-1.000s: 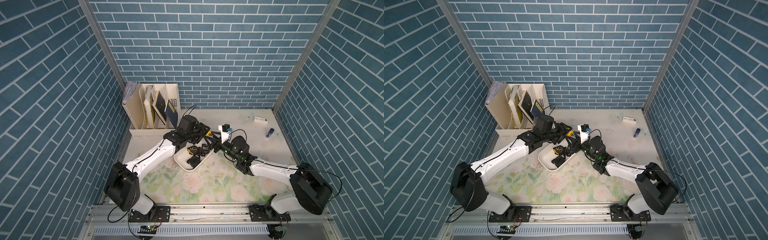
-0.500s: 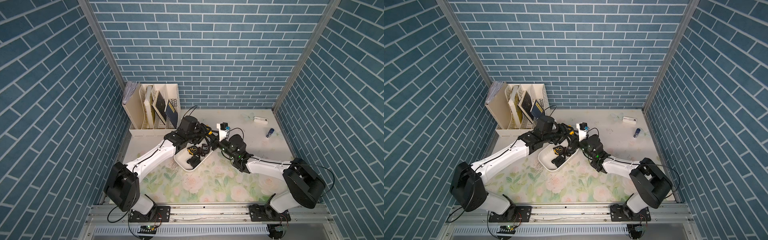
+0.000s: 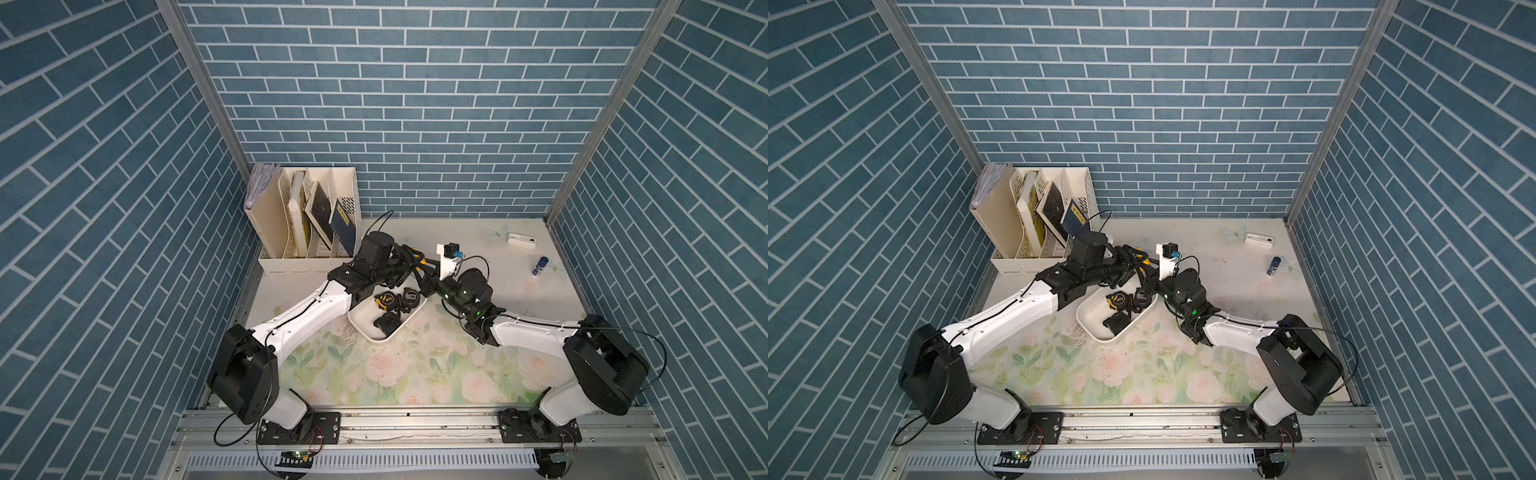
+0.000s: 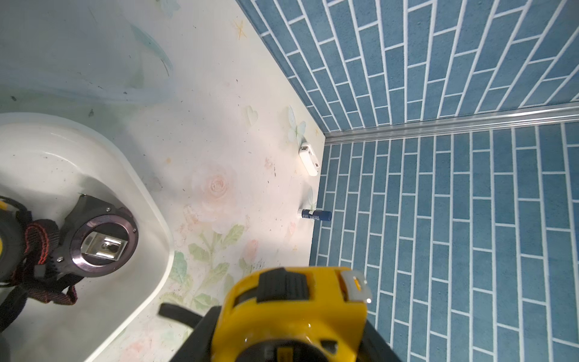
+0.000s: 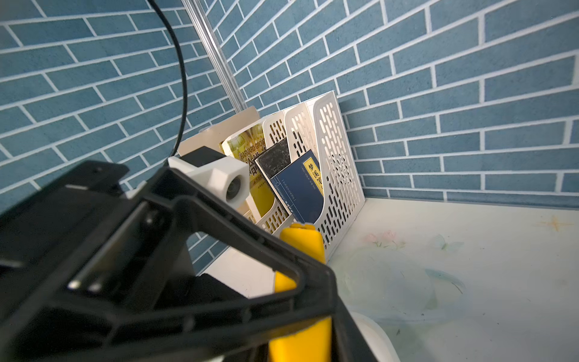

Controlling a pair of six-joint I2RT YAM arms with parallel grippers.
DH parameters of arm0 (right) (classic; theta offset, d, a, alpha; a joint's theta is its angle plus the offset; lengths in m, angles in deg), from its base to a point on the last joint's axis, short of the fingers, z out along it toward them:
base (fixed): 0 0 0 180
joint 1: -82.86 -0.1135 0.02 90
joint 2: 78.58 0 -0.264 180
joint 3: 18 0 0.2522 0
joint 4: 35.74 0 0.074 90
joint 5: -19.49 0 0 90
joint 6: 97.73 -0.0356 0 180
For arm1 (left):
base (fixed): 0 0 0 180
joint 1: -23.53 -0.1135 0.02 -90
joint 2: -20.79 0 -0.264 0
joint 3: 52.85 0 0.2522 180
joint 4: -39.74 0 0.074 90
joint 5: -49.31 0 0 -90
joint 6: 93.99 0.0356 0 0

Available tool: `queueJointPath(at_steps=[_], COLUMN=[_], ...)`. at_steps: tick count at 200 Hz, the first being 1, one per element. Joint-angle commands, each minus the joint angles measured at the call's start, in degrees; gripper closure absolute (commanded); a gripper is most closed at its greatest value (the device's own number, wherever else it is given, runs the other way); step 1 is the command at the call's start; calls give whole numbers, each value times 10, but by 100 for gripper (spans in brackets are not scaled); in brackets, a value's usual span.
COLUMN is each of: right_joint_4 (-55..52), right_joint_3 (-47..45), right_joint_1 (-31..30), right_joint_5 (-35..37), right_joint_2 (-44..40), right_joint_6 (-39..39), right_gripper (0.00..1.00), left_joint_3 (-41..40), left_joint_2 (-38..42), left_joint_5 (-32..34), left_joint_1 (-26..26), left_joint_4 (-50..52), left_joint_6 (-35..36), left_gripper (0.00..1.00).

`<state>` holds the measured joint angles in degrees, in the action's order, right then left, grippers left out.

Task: Take the tape measure out of the storage box
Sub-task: Place the tape measure at the center of the board.

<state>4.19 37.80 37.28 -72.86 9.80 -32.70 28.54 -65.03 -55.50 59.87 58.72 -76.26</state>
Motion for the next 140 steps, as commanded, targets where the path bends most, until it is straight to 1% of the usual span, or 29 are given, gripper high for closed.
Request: queueJointPath(at_steps=[1, 6, 11, 28, 36, 52, 67, 93, 108, 123, 140], right_joint_4=[16, 15, 13, 8, 5, -2, -7, -24, -36, -48, -64], right_joint_3=[22, 23, 25, 28, 29, 29, 29, 25, 23, 21, 18], right_joint_1=[-3, -3, -3, -3, -3, -3, -4, -3, -3, -3, -3], right_joint_5=[1, 1, 1, 5, 6, 11, 17, 34, 47, 61, 83], right_joint_2=[16, 17, 17, 17, 17, 12, 9, -3, -11, -18, -30], right_joint_6=[19, 19, 19, 20, 19, 19, 20, 28, 33, 37, 41], right_gripper=[83, 86, 89, 97, 99, 100, 100, 100, 100, 100, 100], left_joint_3=[-11, -13, -13, -15, -15, -17, -14, -15, -16, -16, -15], left_joint_2=[19, 21, 22, 27, 28, 33, 36, 44, 49, 53, 56], left_joint_5=[-19, -18, -18, -15, -13, -7, -1, 8, 14, 19, 26], left_joint_1=[5, 4, 4, 4, 5, 4, 4, 3, 2, 1, 0], left_joint_4=[-17, -18, -18, -18, -17, -18, -11, -8, -7, -2, 4], left_joint_6=[2, 2, 2, 6, 7, 13, 19, 24, 27, 28, 31], left_gripper=[100, 98, 95, 79, 68, 53, 41, 28, 25, 17, 15])
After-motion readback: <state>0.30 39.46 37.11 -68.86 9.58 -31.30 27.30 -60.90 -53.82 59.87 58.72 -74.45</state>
